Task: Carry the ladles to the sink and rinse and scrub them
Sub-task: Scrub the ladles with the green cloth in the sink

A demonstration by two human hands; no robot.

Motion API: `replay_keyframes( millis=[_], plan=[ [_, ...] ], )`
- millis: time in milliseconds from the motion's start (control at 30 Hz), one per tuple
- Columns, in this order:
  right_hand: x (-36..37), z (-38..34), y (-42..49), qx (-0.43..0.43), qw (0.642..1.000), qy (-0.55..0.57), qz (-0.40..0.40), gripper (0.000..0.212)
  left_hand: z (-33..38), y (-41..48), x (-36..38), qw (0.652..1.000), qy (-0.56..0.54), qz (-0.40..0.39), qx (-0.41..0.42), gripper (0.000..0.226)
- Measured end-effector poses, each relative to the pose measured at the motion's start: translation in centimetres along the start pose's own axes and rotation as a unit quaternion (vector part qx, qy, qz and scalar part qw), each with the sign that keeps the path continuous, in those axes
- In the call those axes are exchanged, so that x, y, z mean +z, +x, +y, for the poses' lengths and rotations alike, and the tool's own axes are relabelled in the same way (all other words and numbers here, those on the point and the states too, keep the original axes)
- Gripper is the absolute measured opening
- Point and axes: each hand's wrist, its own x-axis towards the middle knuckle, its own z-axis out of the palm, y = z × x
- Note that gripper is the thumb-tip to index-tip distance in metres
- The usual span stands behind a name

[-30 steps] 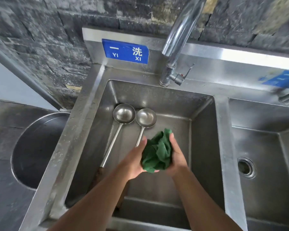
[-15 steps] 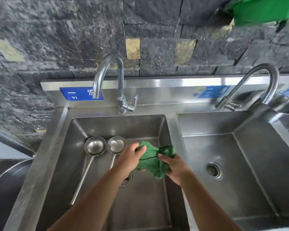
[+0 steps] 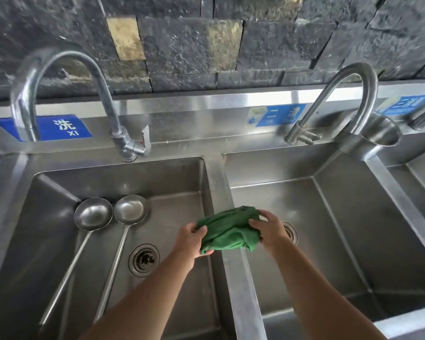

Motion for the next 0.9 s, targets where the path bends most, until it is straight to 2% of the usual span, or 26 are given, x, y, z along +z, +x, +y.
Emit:
replay_keyframes(
  millis=[167, 267, 400, 500, 567, 667, 767, 900],
  plan=[
    [1.3, 2.5, 1.8, 0.050, 0.999, -0.003, 0.006, 0.030, -2.0, 2.2, 1.1, 0.998, 0.010, 0.053, 0.010, 0.021],
    [1.5, 3.1, 2.2, 0.066, 0.998, 0.025, 0.003, 0.023, -2.9, 3.0, 1.8, 0.998, -0.018, 0.055, 0.002, 0.014],
    [0.9, 4.2, 2.5, 0.070, 0.997, -0.027, 0.005, 0.023, -3.6, 2.9, 2.0, 0.997, -0.040, 0.051, -0.042, 0.015],
    [0.6, 4.0, 2.2, -0.014, 0.972, -0.228, 0.056, 0.029, -3.1, 2.3, 1.4, 0.998, 0.018, 0.050, -0.041, 0.017],
    [0.1, 3.0, 1.5, -0.061, 0.948, -0.300, 0.086, 0.032, -2.4, 1.7, 0.7, 0.996, 0.069, 0.056, -0.029, 0.015],
    [-0.4, 1.0, 0.1, -0.096, 0.944, -0.296, 0.109, 0.036, -0.7, 0.2, -1.3, 0.990, 0.132, 0.053, 0.000, 0.005],
    [-0.2, -0.6, -3.0, -0.170, 0.926, -0.308, 0.139, 0.031, 1.0, -2.2, -4.2, 0.979, 0.200, 0.035, 0.029, 0.014],
    [1.9, -1.8, -6.1, -0.218, 0.929, -0.277, 0.112, 0.023, 2.6, -5.1, -7.7, 0.959, 0.263, 0.049, 0.090, 0.010]
  ],
)
